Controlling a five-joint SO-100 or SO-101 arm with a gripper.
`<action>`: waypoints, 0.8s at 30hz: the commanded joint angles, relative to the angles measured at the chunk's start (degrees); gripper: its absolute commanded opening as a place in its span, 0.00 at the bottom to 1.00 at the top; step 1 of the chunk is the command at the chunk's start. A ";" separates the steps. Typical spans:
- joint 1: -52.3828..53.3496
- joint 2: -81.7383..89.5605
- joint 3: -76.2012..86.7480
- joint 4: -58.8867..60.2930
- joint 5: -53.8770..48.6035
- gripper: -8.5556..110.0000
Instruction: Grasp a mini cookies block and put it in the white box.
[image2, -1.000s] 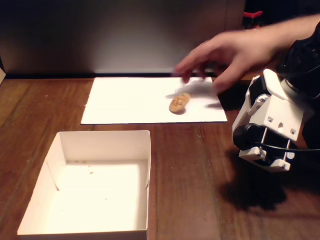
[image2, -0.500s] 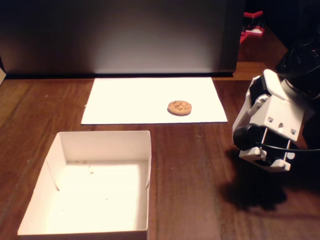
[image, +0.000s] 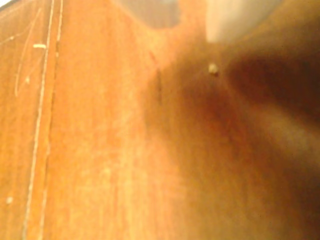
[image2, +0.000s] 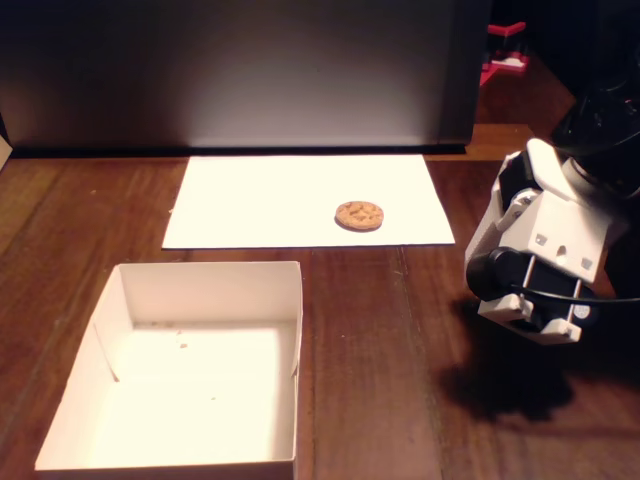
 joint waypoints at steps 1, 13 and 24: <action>-0.79 3.87 -0.26 0.53 0.62 0.07; 0.44 3.87 3.25 -12.74 -18.54 0.07; 8.26 -8.00 -19.51 -17.14 -16.52 0.12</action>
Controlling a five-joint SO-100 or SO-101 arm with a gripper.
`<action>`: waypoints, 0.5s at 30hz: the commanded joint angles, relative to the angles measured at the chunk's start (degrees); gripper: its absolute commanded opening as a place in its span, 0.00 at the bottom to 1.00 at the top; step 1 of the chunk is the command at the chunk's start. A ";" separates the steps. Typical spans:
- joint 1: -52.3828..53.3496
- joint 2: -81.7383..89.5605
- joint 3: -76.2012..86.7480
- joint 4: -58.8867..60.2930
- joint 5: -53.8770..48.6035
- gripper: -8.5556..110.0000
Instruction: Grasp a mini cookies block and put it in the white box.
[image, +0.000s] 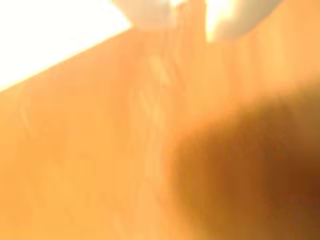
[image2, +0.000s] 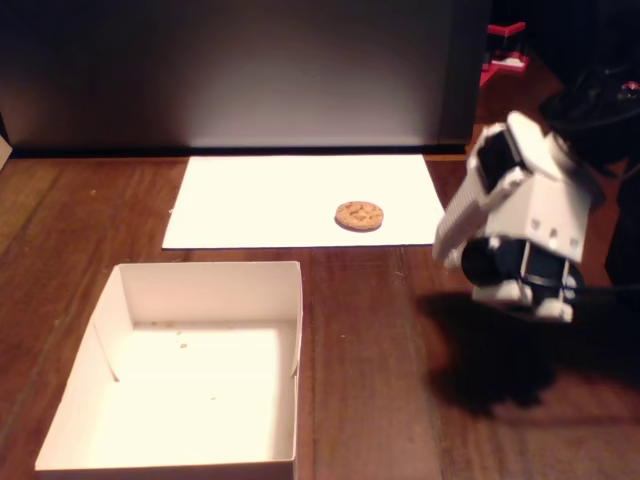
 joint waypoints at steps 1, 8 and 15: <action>3.78 -11.25 -19.95 -2.99 0.44 0.13; 10.28 -33.66 -43.68 -1.76 3.34 0.15; 14.85 -51.68 -58.27 4.83 6.86 0.18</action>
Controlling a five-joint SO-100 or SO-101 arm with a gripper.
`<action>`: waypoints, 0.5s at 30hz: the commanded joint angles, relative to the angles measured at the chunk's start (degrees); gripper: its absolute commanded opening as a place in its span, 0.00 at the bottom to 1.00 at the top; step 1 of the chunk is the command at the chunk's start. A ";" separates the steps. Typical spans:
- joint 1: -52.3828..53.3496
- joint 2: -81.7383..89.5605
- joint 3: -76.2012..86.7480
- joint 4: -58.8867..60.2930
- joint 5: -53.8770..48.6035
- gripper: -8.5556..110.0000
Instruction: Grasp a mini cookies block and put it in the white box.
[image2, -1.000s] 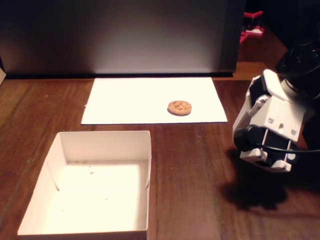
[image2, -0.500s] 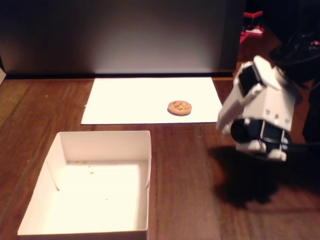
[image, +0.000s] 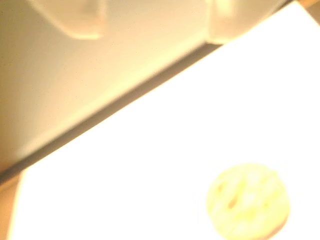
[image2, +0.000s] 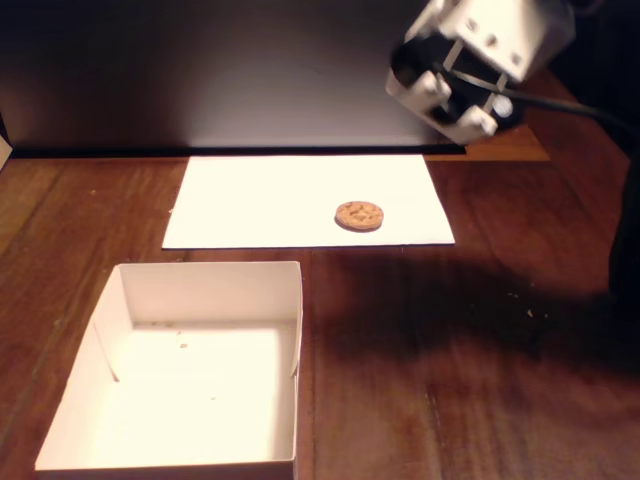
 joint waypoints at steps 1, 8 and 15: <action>2.81 -9.84 -15.21 4.31 2.81 0.18; 5.71 -27.25 -30.15 14.85 6.94 0.18; 5.89 -39.55 -39.90 22.76 8.26 0.20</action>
